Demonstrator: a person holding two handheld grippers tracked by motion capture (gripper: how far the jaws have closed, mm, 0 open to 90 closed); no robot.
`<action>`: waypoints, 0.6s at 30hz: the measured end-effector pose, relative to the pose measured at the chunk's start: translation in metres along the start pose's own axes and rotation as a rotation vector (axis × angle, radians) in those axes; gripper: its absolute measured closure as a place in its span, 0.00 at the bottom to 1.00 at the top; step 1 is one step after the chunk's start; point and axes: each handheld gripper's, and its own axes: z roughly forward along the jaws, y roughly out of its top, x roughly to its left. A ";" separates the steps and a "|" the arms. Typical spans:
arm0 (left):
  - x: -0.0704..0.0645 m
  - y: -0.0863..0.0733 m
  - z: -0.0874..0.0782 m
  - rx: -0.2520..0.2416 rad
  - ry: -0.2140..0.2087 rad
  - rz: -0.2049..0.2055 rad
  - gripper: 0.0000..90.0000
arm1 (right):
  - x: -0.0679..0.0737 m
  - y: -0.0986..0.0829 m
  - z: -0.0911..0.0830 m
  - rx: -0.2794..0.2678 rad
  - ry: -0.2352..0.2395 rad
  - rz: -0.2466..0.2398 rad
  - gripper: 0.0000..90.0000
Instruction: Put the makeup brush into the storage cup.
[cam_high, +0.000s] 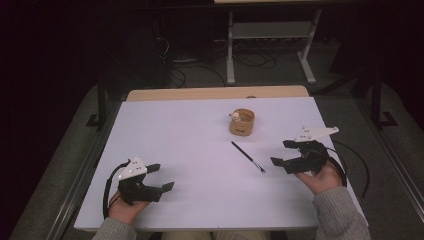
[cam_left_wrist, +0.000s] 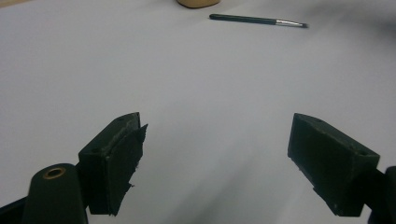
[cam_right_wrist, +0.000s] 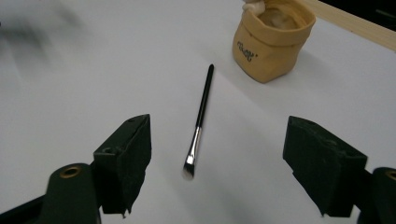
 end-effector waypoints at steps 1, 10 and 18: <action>0.000 0.000 0.000 0.000 0.000 -0.003 0.19 | -0.001 0.004 0.002 0.000 0.004 0.006 0.26; 0.000 0.001 0.000 -0.003 0.002 0.000 0.19 | -0.006 0.040 0.031 0.122 0.016 -0.011 0.34; 0.000 0.002 0.002 -0.005 -0.003 -0.001 0.19 | -0.009 0.060 0.059 0.204 0.022 0.005 0.41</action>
